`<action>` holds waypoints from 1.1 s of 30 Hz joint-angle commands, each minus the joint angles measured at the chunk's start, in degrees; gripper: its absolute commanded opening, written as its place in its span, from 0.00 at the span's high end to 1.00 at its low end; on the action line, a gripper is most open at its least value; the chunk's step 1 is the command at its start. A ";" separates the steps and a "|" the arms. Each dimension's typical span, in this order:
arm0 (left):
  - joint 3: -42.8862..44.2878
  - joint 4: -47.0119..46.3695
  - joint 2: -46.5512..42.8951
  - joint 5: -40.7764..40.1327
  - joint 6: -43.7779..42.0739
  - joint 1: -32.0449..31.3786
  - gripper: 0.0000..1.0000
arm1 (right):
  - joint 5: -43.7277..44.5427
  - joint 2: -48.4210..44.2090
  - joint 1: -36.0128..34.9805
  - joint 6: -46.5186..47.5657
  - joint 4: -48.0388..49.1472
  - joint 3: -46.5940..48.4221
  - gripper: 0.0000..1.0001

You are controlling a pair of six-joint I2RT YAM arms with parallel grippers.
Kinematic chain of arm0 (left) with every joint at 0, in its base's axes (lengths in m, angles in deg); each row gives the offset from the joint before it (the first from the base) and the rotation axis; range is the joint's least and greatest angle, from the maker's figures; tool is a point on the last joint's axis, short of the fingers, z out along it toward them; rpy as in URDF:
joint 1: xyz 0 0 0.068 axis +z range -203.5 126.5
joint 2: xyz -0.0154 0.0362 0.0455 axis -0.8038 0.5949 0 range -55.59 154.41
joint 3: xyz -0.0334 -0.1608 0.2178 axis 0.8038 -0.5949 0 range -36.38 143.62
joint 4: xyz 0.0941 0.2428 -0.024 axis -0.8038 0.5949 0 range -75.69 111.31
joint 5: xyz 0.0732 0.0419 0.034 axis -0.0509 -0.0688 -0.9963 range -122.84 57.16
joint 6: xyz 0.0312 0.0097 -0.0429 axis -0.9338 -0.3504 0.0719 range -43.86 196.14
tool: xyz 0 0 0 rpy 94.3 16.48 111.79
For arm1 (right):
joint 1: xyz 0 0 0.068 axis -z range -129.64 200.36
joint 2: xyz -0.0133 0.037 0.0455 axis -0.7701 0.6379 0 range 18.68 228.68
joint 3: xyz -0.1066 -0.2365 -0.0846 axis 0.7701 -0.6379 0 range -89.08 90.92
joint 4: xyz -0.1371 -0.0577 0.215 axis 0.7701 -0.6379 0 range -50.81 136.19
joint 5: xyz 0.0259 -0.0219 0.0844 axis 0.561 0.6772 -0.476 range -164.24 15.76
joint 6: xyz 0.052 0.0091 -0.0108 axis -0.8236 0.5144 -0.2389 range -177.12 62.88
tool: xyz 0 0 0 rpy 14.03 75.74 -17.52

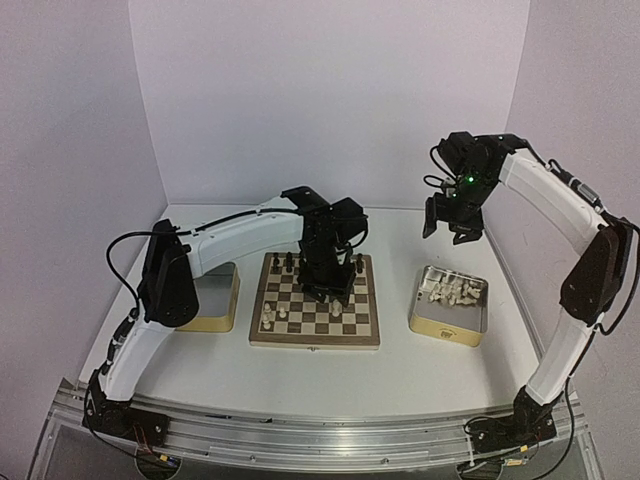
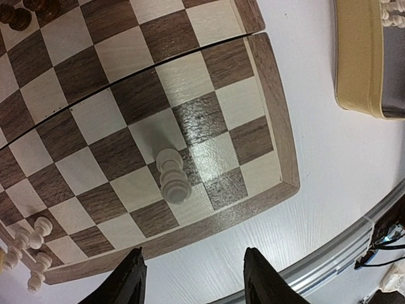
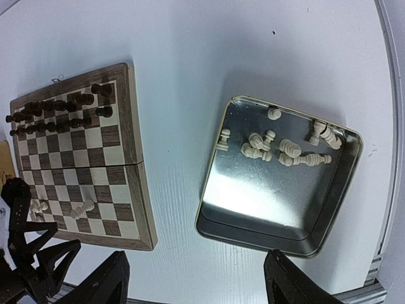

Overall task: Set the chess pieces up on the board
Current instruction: Pick up the chess piece from the chessboard.

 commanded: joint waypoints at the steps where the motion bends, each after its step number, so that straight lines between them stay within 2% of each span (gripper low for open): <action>1: 3.01 -1.32 2.08 -2.68 1.22 0.19 0.50 | -1.61 -0.34 -0.13 0.38 1.44 -0.32 0.28; 25: 5.96 -3.42 6.60 -3.64 0.11 0.26 0.76 | -3.94 1.99 -0.12 1.47 1.88 1.32 0.28; 33: 5.95 -2.87 6.79 -4.64 0.01 0.36 0.96 | -4.28 2.58 -0.12 1.59 1.91 1.58 0.29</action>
